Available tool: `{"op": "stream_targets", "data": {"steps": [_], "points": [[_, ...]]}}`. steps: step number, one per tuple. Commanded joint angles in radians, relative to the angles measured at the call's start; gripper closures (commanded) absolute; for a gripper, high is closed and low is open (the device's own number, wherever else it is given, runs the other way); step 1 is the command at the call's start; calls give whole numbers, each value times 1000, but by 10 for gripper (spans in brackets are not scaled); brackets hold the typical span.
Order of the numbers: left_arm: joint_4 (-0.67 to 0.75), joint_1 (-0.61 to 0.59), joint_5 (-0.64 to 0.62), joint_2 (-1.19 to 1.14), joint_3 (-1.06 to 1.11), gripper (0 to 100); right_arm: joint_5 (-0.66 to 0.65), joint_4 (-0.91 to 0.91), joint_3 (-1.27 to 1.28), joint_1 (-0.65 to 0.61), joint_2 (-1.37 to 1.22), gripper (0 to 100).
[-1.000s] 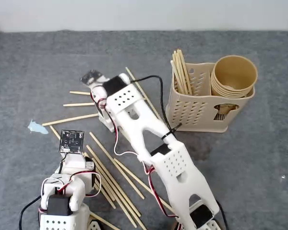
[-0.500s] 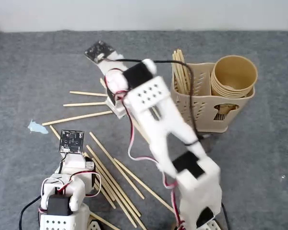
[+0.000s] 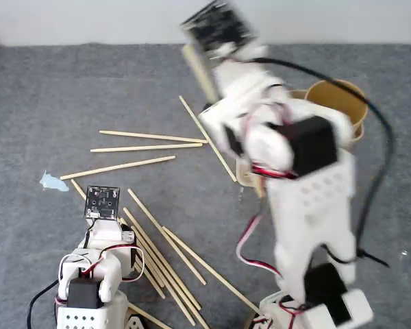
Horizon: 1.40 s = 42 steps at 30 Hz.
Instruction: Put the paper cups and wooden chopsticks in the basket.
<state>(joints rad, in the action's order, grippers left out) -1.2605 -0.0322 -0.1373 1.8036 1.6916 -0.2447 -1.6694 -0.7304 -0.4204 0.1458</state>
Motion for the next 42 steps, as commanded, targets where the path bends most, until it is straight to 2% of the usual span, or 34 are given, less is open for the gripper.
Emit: {"op": "stream_targets", "data": {"steps": [1,5,11,22,28,32,34,37,42], "points": [[-3,2,-11,17,-8,986,-12,114,-5,97,102,990],[-3,2,-11,17,-8,986,-12,231,0,166,134,989],[-3,2,-11,17,-8,986,-6,358,57,180,134,989],[-3,2,-11,17,-8,986,28,746,483,249,202,989],[-3,2,-11,17,-8,986,31,880,678,265,231,989],[-3,2,-11,17,-8,986,32,903,764,260,231,983],[-3,2,-11,17,-8,986,32,898,781,259,231,946],[-3,2,-11,17,-8,986,32,898,778,259,232,883],[-3,2,-11,17,-8,986,32,862,720,217,251,872]]}}
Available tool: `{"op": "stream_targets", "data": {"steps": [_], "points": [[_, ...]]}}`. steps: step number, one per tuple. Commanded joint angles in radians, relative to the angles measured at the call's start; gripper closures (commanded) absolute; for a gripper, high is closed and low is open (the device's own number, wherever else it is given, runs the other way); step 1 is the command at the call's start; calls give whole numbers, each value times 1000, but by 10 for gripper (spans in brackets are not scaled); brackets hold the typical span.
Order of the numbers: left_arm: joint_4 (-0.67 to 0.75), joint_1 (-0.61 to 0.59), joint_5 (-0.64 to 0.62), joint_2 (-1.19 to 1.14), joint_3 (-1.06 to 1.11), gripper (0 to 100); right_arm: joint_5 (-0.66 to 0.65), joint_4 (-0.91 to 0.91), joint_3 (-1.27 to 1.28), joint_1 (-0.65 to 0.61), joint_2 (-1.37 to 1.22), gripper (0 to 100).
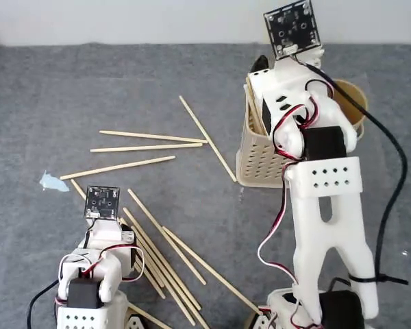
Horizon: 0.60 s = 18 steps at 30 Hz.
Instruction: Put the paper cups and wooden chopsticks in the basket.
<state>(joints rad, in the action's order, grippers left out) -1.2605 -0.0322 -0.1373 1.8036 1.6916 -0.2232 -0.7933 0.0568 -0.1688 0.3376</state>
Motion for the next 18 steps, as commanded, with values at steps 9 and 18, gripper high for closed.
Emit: {"op": "stream_targets", "data": {"steps": [9,18], "points": [[-3,2,-11,17,-8,986,11,-259,-216,-237,-4,872],[-3,2,-11,17,-8,986,3,-378,-295,-329,-328,871]]}}
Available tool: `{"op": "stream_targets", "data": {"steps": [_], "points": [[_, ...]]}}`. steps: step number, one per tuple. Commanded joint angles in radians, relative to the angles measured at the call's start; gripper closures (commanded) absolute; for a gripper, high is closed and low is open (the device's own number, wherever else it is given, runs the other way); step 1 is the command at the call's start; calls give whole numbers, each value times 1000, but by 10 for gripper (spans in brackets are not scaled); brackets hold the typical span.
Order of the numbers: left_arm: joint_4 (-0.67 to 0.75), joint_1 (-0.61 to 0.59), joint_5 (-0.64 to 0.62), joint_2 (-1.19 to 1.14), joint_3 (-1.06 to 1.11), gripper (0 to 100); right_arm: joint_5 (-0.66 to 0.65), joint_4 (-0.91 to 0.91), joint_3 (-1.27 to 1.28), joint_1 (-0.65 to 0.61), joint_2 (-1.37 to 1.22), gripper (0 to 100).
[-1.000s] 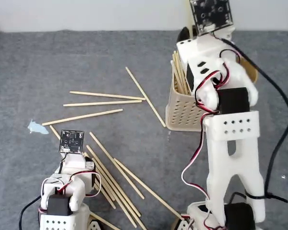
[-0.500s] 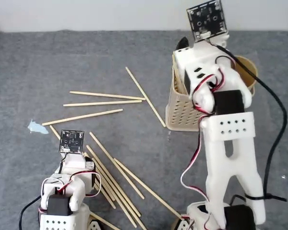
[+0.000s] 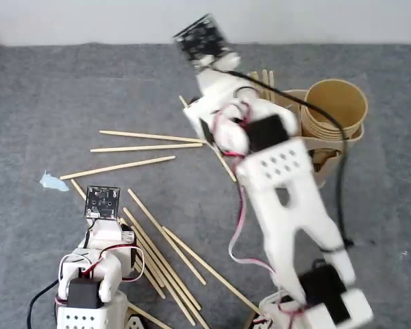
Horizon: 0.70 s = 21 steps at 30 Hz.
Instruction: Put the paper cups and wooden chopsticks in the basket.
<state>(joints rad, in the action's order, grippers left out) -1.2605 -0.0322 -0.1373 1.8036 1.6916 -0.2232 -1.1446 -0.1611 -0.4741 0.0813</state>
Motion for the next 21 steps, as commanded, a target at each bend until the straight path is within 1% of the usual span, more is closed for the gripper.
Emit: {"op": "stream_targets", "data": {"steps": [1,6,8,15,21], "points": [[-3,2,-11,17,-8,986,3,-38,-92,-31,-114,864],[-3,2,-11,17,-8,986,2,-87,-186,-70,-332,734],[-3,2,-11,17,-8,986,0,-87,-229,-81,-417,704],[-3,2,-11,17,-8,986,-137,-79,-416,-93,-708,702],[-3,2,-11,17,-8,986,-199,-85,-641,-88,-912,702]]}}
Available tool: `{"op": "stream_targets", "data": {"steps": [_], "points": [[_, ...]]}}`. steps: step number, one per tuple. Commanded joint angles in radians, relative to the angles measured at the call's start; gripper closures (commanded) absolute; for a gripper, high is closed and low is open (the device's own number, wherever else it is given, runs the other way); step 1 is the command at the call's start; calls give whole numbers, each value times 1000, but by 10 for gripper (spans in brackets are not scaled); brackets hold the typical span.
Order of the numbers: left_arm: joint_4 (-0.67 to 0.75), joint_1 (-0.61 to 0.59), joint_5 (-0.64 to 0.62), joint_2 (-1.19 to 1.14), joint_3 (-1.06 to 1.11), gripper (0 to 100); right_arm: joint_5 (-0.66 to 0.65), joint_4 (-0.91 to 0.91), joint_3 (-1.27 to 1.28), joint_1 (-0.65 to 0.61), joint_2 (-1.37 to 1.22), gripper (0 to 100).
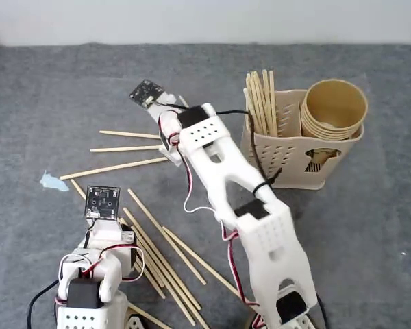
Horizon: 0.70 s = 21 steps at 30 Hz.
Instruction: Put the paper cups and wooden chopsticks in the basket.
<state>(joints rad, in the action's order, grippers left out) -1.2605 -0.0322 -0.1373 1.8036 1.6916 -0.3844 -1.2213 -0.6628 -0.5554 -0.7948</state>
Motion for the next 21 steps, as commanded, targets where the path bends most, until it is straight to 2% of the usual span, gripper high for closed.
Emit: {"op": "stream_targets", "data": {"steps": [1,10,19,21], "points": [[-3,2,-11,17,-8,986,-49,-10,-178,-7,-68,702],[-3,2,-11,17,-8,986,-63,-22,-399,-8,-282,703],[-3,2,-11,17,-8,986,-63,-262,-502,-10,-351,708],[-3,2,-11,17,-8,986,-63,-305,-519,-13,-360,756]]}}
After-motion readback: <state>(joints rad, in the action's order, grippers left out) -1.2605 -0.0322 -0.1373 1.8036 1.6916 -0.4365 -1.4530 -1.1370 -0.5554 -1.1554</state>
